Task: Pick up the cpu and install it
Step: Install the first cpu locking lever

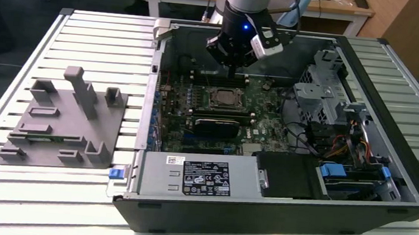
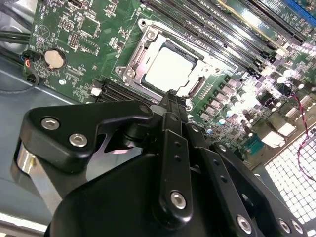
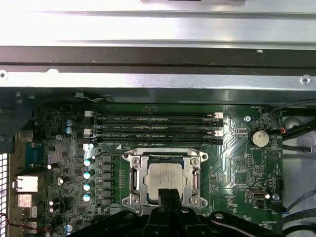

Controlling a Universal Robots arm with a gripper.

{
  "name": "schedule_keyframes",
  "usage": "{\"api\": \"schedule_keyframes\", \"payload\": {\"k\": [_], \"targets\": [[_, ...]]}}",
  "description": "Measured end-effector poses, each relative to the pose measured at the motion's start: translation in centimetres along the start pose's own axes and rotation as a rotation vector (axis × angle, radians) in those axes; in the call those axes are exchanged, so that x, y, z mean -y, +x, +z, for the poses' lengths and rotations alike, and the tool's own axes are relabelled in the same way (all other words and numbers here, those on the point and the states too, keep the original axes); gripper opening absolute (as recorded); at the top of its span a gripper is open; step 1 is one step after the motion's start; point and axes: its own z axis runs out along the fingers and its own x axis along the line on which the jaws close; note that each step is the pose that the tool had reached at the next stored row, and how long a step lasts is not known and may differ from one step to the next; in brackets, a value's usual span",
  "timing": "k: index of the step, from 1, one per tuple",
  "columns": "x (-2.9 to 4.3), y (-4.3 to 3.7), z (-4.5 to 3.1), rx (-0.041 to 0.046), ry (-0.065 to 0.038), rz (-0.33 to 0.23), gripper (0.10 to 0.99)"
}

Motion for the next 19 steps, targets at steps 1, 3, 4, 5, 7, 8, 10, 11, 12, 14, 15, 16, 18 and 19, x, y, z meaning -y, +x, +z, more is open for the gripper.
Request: {"api": "schedule_keyframes", "payload": {"k": [1,3,4,5,7,8,10,11,12,14,15,16,18,19], "targets": [[0.0,0.0,0.0,0.0,0.0,0.0,0.106],[0.0,0.0,0.0,0.0,0.0,0.0,0.106],[0.0,0.0,0.0,0.0,0.0,0.0,0.106],[0.0,0.0,0.0,0.0,0.0,0.0,0.106],[0.0,0.0,0.0,0.0,0.0,-0.001,0.106],[0.0,0.0,-0.03,0.0,0.0,-0.001,0.106],[-0.01,0.0,-0.26,0.0001,0.0,-0.001,0.106],[-0.02,0.0,-0.41,0.0,0.0,-0.001,0.106],[-0.02,0.0,-0.56,0.0,0.0,0.0,0.106],[-0.03,0.0,-0.69,0.0,0.0,-0.001,0.106],[-0.03,0.0,-0.69,0.0001,0.0,-0.001,0.106],[-0.03,0.0,-0.69,0.0001,0.0,-0.001,0.106],[-0.03,0.04,-0.69,0.0,0.0,-0.001,0.106],[-0.03,0.07,-0.7,0.0,0.0,0.0,0.106]]}}
